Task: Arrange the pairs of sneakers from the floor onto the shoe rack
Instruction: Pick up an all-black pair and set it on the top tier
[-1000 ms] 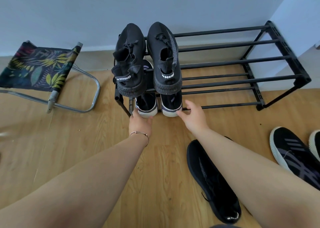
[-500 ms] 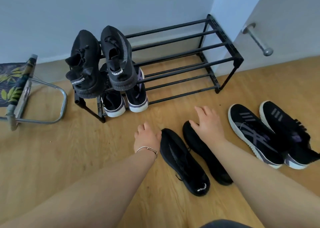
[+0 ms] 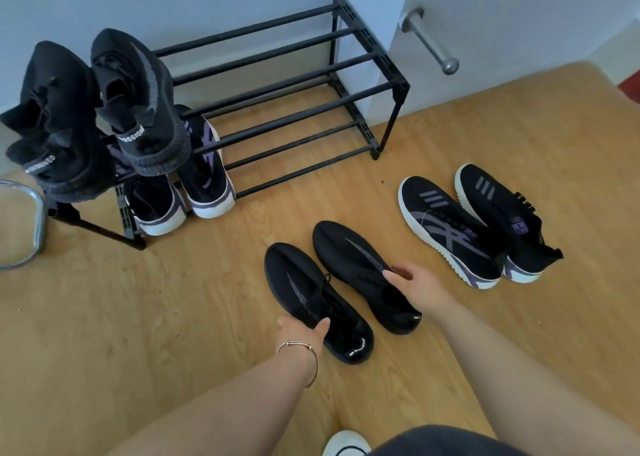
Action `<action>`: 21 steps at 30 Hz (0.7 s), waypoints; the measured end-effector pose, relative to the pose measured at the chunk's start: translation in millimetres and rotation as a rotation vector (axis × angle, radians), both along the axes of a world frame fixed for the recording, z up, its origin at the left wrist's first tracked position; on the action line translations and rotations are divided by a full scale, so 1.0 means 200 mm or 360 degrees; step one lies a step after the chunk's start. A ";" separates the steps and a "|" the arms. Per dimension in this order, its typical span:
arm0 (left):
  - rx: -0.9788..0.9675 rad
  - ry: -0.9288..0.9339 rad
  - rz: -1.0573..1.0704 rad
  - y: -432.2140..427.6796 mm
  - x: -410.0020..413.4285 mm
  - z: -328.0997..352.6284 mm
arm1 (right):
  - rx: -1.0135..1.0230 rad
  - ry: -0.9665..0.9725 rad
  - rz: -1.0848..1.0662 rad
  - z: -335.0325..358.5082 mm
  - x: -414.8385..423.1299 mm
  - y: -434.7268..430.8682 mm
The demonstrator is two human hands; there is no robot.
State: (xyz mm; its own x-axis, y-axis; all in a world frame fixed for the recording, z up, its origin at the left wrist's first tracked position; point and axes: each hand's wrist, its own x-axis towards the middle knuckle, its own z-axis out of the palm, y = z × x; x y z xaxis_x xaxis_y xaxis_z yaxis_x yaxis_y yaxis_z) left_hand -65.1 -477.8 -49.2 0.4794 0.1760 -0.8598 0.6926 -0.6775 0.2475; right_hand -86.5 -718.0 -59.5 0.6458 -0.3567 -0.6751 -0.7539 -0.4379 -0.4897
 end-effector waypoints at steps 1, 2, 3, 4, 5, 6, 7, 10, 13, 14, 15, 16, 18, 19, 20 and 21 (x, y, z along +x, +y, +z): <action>-0.0025 0.0018 0.0013 -0.01 -0.01 -0.01 | 0.0061 -0.0002 -0.0012 0.00 0.00 -0.02; -0.0052 0.0023 0.0034 -0.01 -0.02 -0.01 | 0.0126 0.0016 -0.0013 0.01 -0.01 -0.04; -0.0084 0.0019 0.0062 -0.02 -0.02 -0.02 | 0.0184 0.0052 -0.0005 0.01 -0.01 -0.05; -0.0117 0.0006 0.0095 -0.02 -0.02 -0.03 | 0.0223 0.0099 0.0015 0.02 0.00 -0.07; -0.0143 -0.0013 0.0124 -0.02 -0.02 -0.04 | 0.0240 0.0149 0.0049 0.02 0.00 -0.08; -0.0158 -0.0033 0.0142 -0.02 -0.01 -0.05 | 0.0238 0.0197 0.0095 0.01 0.01 -0.08; -0.0171 -0.0050 0.0157 -0.01 -0.01 -0.06 | 0.0231 0.0236 0.0141 0.01 0.01 -0.08; -0.0267 -0.0111 0.0252 0.02 -0.01 -0.10 | 0.0212 0.0264 0.0183 -0.02 0.02 -0.06; -0.0344 -0.0138 0.0278 0.05 0.01 -0.11 | 0.0244 0.0272 0.0164 -0.03 0.01 -0.04; -0.0355 -0.0146 0.0268 0.07 0.03 -0.11 | 0.0259 0.0279 0.0162 -0.03 0.01 -0.04; -0.0370 -0.0151 0.0266 0.08 0.04 -0.11 | 0.0282 0.0281 0.0140 -0.03 0.00 -0.03; -0.0397 -0.0148 0.0271 0.10 0.05 -0.12 | 0.0314 0.0277 0.0104 -0.03 -0.01 -0.03; -0.0460 -0.0139 0.0272 0.13 0.07 -0.13 | 0.0411 0.0249 0.0019 -0.03 -0.03 -0.02; -0.0488 -0.0148 0.0266 0.14 0.08 -0.13 | 0.0467 0.0228 -0.0025 -0.03 -0.05 -0.01; -0.0516 -0.0166 0.0263 0.15 0.09 -0.13 | 0.0515 0.0208 -0.0065 -0.02 -0.06 -0.01; -0.0544 -0.0183 0.0264 0.17 0.11 -0.13 | 0.0548 0.0189 -0.0097 -0.01 -0.07 0.00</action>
